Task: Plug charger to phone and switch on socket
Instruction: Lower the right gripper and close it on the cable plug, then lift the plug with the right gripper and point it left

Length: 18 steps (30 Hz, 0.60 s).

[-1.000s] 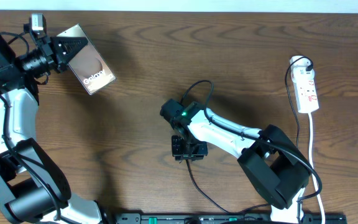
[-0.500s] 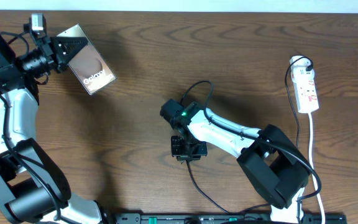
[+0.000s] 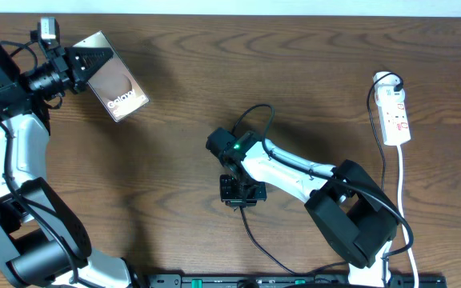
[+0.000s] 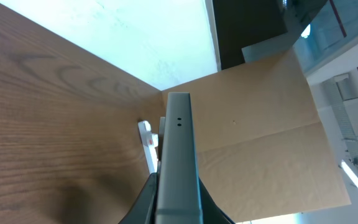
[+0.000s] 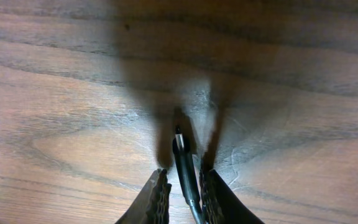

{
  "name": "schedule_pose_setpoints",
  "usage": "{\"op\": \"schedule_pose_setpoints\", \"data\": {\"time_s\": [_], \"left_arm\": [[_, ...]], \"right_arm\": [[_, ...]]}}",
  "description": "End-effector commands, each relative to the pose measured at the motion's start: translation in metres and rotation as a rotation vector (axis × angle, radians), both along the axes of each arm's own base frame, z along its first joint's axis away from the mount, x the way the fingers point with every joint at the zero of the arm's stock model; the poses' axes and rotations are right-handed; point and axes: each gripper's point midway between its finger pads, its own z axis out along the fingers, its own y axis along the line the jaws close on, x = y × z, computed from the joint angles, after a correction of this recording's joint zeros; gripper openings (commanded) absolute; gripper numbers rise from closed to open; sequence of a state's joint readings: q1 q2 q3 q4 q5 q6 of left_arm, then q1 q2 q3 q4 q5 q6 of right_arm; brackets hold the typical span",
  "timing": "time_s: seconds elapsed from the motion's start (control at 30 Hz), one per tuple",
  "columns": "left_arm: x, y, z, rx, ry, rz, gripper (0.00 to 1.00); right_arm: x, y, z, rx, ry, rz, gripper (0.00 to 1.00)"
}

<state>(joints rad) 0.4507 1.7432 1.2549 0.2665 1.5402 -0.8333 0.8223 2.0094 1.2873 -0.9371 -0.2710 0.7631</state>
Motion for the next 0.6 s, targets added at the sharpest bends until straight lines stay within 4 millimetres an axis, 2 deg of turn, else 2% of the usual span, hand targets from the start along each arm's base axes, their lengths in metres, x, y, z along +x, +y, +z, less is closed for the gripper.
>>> {"op": "schedule_pose_setpoints", "data": {"time_s": [0.0, 0.57], "left_arm": [[-0.0055, -0.0024, 0.0078, 0.007, -0.032, -0.028, 0.07], [-0.0055, -0.0024, 0.0078, 0.007, -0.032, -0.028, 0.07]], "right_arm": [[-0.0094, -0.0117, -0.0269, -0.071, 0.029, 0.027, 0.15], [-0.0093, -0.0116, -0.027, -0.07, 0.028, 0.027, 0.05]]}}
